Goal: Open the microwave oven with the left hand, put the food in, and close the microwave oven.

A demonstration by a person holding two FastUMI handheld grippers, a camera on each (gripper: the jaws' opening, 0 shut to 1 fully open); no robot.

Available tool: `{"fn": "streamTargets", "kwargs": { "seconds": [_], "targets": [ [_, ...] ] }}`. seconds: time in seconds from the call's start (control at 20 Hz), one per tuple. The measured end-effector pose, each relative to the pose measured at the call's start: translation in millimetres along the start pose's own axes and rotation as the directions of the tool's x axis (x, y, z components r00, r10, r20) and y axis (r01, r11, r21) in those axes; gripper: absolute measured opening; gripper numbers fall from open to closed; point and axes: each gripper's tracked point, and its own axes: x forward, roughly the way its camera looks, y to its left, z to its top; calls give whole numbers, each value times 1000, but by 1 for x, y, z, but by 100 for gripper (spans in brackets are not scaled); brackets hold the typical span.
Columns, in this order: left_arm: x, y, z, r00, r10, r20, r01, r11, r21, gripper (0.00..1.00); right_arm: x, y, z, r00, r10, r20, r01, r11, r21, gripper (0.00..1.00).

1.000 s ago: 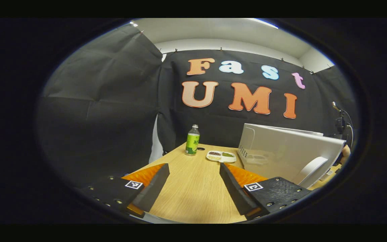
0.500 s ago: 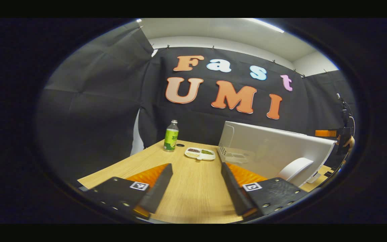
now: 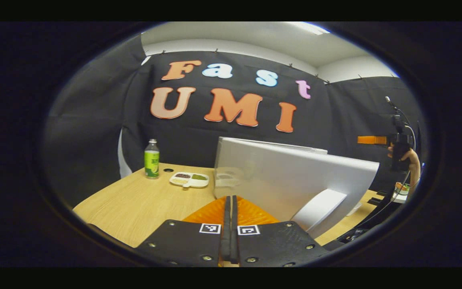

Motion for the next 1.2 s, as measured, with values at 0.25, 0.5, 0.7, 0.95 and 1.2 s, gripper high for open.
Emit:
{"fn": "streamTargets", "kwargs": {
  "seconds": [0.25, 0.5, 0.7, 0.95, 1.2],
  "targets": [
    [34, -53, 11, 997, -74, 13, 74, 997, 29, 0, -5, -24, -3, 999, -31, -4, 32, 999, 8, 95],
    [74, -78, 16, 998, -60, 13, 59, 996, 67, 5, -10, -46, -1, 998, -65, 5, 65, 998, 6, 95],
    [103, -107, 15, 996, -89, 1, 89, 995, 43, 4, -9, -58, -6, 996, -84, -1, 84, 996, 7, 95],
    [146, -137, 15, 996, -90, -3, 90, 993, 79, 0, -8, -71, -14, 995, -97, -16, 97, 995, 4, 95],
    [196, -160, 17, 999, -50, 15, 48, 992, 114, 0, -3, -92, -23, 991, -131, -28, 132, 991, 19, 95]
  ]
}}
